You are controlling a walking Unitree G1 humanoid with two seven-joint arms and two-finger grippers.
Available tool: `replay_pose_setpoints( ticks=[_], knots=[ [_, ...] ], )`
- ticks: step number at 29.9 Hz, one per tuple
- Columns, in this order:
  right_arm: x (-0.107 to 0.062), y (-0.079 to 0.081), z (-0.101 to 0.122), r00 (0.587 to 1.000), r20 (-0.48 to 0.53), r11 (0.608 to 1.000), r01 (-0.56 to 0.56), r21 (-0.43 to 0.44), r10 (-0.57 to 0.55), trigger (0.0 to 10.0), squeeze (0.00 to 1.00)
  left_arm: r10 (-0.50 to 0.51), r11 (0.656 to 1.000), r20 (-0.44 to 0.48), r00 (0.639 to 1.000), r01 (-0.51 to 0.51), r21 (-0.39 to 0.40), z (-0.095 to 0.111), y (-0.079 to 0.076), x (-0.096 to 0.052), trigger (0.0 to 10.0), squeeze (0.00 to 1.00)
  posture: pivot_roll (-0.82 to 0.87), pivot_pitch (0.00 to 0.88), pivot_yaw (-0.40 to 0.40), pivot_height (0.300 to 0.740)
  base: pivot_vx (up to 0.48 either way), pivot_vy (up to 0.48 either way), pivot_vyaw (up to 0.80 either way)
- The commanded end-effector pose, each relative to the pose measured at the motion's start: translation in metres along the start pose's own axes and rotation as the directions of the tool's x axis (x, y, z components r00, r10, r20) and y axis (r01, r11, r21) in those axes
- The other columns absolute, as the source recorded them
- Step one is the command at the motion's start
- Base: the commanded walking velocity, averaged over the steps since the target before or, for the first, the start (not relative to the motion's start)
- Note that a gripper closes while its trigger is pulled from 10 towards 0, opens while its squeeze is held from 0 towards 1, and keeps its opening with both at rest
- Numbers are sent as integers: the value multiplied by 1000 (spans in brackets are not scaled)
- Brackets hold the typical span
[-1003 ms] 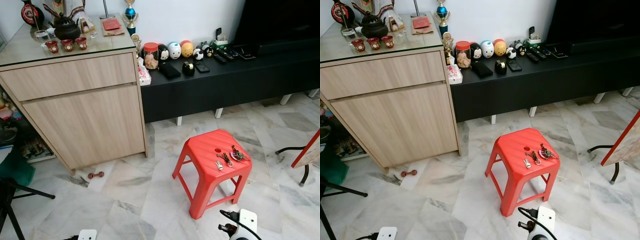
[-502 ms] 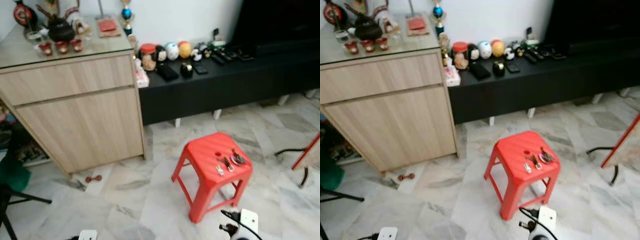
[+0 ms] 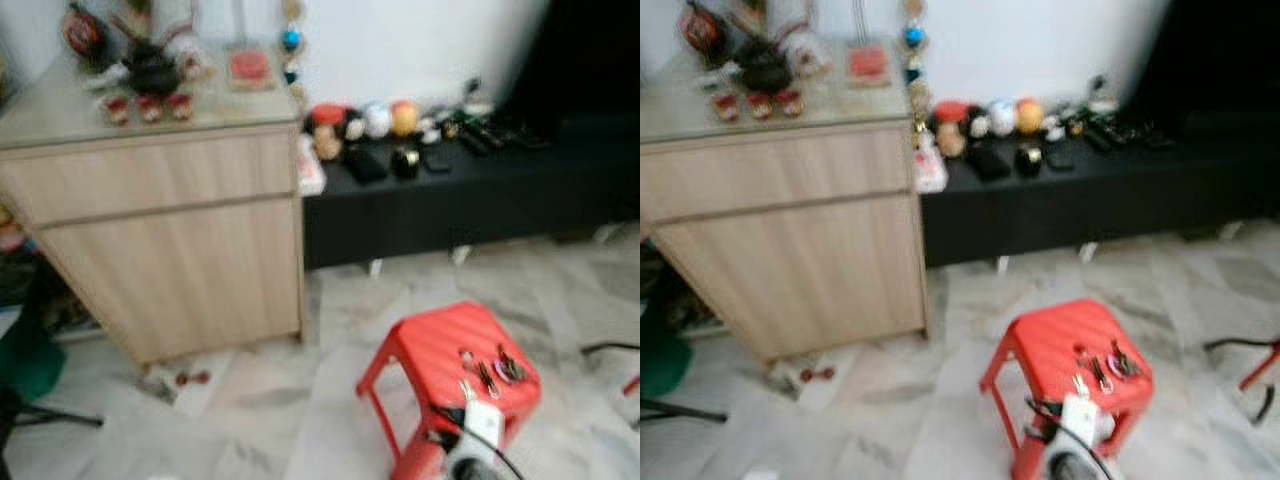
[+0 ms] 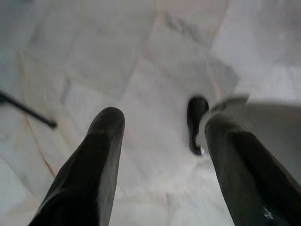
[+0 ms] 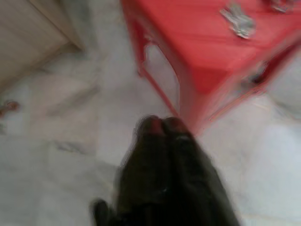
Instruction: Hang keys on a hook
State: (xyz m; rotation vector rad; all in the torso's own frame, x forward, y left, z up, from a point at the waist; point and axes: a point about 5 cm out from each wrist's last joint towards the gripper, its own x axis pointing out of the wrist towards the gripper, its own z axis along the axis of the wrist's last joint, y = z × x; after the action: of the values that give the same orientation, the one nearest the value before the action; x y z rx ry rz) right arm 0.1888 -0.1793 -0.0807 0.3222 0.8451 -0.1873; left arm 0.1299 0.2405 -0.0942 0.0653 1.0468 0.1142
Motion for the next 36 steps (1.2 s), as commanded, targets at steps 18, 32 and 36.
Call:
replay_pose_setpoints(
  ticks=[18,32,36],
  knots=[
    [-3,-18,0,998,17,997,64,45,-65,10000,0,-34,999,26,999,34,16,10,-12,3,10000,0,-10,0,2,740,0,0,-248],
    [-4,-20,7,994,94,997,53,53,-57,10000,0,-38,999,23,999,38,24,9,-13,3,10000,0,-19,0,-4,740,0,0,-558],
    [-1,-17,27,985,170,999,36,39,-42,10000,0,-33,999,22,999,33,19,9,-14,3,10000,0,3,0,-17,740,0,0,0]
  ],
)
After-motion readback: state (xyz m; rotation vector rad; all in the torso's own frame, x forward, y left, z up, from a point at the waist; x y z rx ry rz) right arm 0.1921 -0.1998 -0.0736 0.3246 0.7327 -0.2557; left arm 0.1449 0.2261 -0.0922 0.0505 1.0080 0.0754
